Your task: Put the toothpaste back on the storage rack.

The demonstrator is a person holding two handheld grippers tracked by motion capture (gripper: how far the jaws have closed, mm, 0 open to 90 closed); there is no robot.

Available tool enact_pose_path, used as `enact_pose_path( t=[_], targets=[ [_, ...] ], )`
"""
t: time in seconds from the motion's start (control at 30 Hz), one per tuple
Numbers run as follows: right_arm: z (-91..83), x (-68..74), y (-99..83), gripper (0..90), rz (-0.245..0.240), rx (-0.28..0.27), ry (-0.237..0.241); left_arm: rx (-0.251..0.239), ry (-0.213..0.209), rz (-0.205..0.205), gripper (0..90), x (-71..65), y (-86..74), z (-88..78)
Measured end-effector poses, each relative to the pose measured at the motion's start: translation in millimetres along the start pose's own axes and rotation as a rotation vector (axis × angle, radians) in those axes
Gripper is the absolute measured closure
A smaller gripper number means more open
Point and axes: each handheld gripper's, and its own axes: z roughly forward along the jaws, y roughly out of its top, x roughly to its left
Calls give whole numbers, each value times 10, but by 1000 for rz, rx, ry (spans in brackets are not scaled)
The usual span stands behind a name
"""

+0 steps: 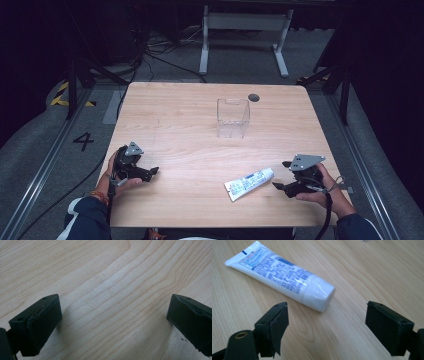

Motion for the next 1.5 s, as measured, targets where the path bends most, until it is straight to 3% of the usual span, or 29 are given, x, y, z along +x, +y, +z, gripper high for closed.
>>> enact_pose_path(
  t=[0.1,0.13,0.47,0.5,0.63,0.7,1.17,1.37,1.5],
  targets=[
    [56,61,99,194,-37,9,16,1,-5,-17,3,-11,-4,1],
    [74,89,136,194,-50,17,16,0,0,1,3,1,0,0],
    [305,322,396,198,-177,65,92,4,-1,-1,4,-3,-2,-4],
    [334,343,417,190,-179,73,95,3,-2,-18,4,-15,-6,-4],
    [422,425,491,175,-226,120,74,2,4,-4,4,-7,-6,-7],
    [461,458,523,175,-230,126,87,7,-2,-20,4,-19,-11,-9],
    [732,597,692,168,-337,228,155,5,-1,-17,4,-17,-13,-9],
    [790,571,752,233,-356,238,194,6,-2,-12,4,-15,-14,-12],
    [797,556,784,319,-343,253,188,8,-2,-11,4,-14,-14,-13]
  ],
)
